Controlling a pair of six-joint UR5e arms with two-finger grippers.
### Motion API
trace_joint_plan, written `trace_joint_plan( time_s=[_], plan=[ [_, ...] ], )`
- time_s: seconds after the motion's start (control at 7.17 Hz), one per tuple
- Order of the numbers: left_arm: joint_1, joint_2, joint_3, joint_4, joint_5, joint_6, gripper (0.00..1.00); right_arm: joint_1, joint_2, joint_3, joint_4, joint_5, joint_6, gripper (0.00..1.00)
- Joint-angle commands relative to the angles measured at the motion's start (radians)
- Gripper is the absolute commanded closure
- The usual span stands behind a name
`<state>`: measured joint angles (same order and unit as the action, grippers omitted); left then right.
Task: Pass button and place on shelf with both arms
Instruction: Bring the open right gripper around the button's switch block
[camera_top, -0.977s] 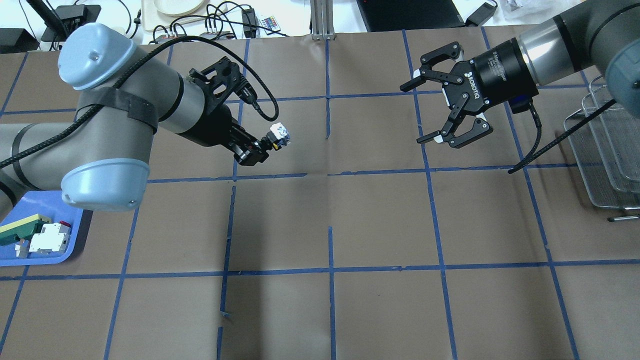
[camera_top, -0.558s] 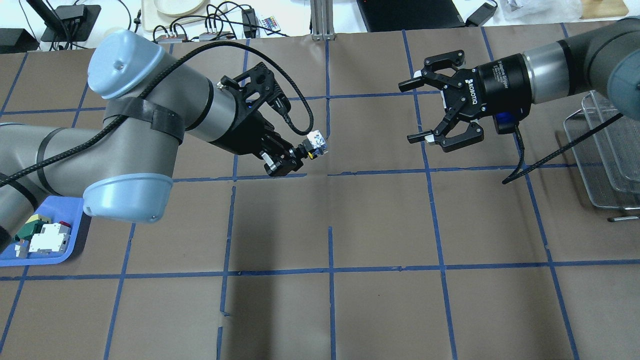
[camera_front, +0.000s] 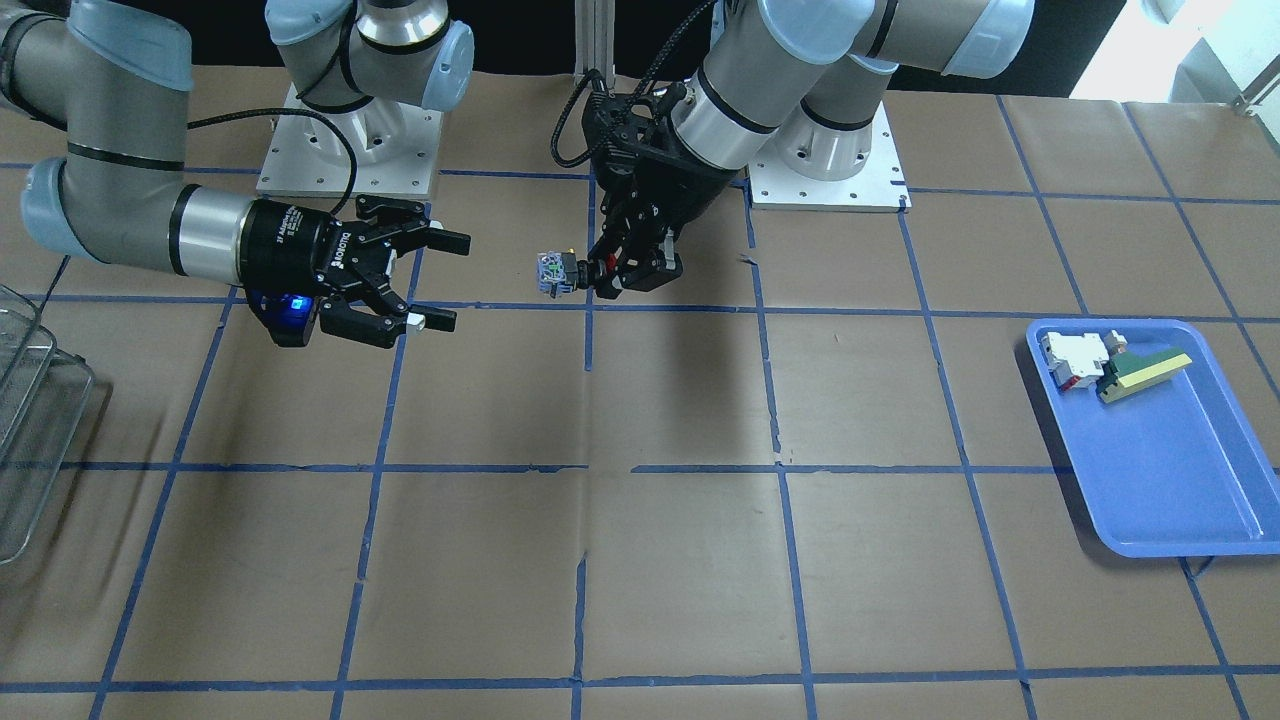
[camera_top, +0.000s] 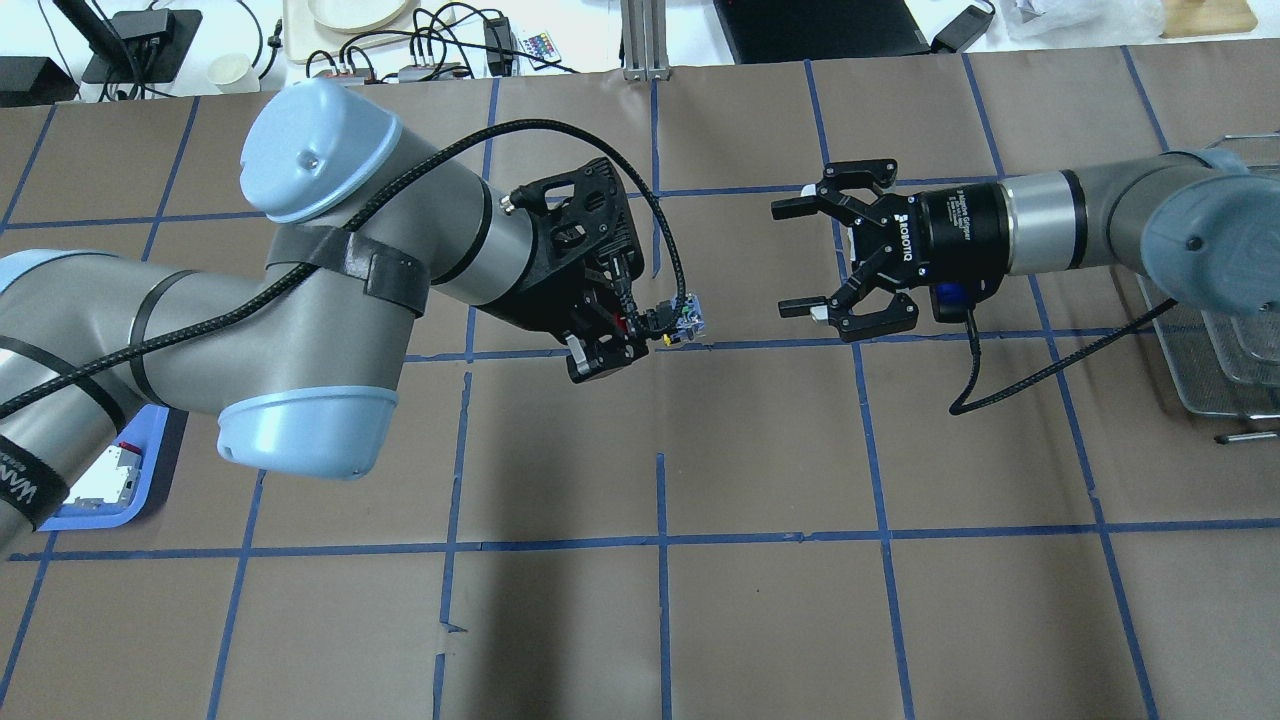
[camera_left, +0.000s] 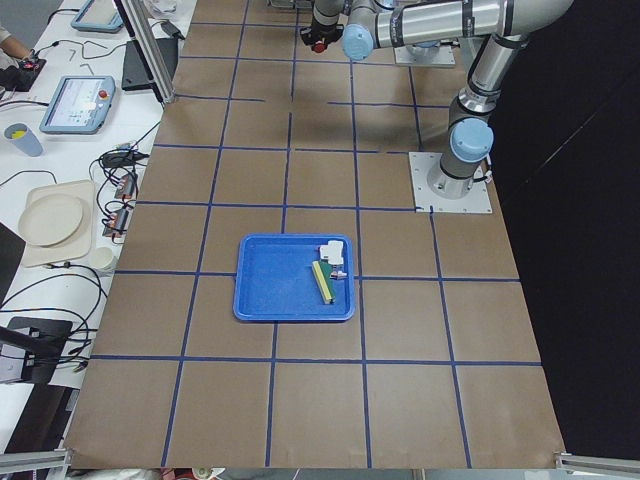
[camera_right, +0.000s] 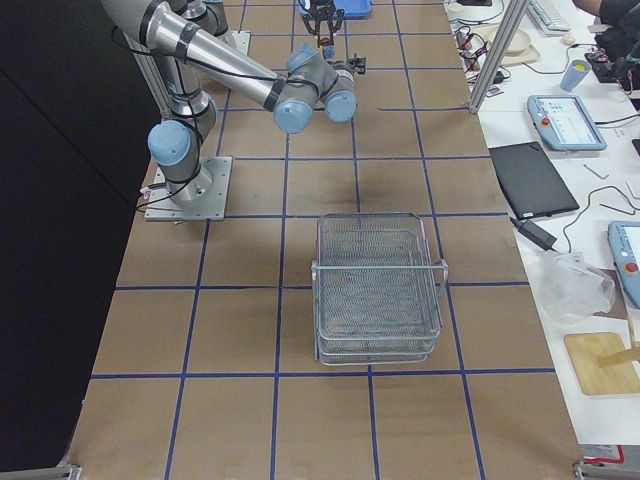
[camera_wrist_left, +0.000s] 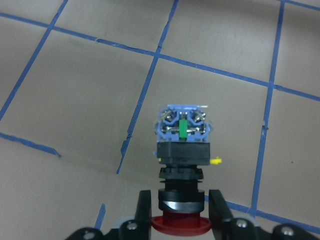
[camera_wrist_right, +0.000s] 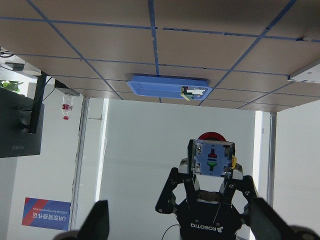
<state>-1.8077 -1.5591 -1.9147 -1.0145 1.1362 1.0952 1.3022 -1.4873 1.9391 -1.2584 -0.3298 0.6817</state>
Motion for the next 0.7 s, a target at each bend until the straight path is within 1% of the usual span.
trace_joint_plan(
  time_s=[0.0, 0.28, 0.42, 0.56],
  plan=[
    [-0.03, -0.006, 0.0, 0.008, -0.001, 0.026, 0.78, 0.015, 0.002, 0.009, 0.011, 0.003, 0.015, 0.0],
    [-0.039, -0.006, 0.0, 0.019, -0.003, 0.014, 0.78, 0.035, 0.001, 0.008, 0.086, -0.005, 0.009, 0.0],
    [-0.041, -0.003, 0.002, 0.02, -0.006, 0.02, 0.78, 0.037, 0.001, 0.014, 0.111, -0.006, -0.004, 0.0],
    [-0.041, 0.002, 0.0, 0.024, -0.007, 0.018, 0.78, 0.037, -0.001, 0.033, 0.111, -0.005, -0.008, 0.0]
  ],
)
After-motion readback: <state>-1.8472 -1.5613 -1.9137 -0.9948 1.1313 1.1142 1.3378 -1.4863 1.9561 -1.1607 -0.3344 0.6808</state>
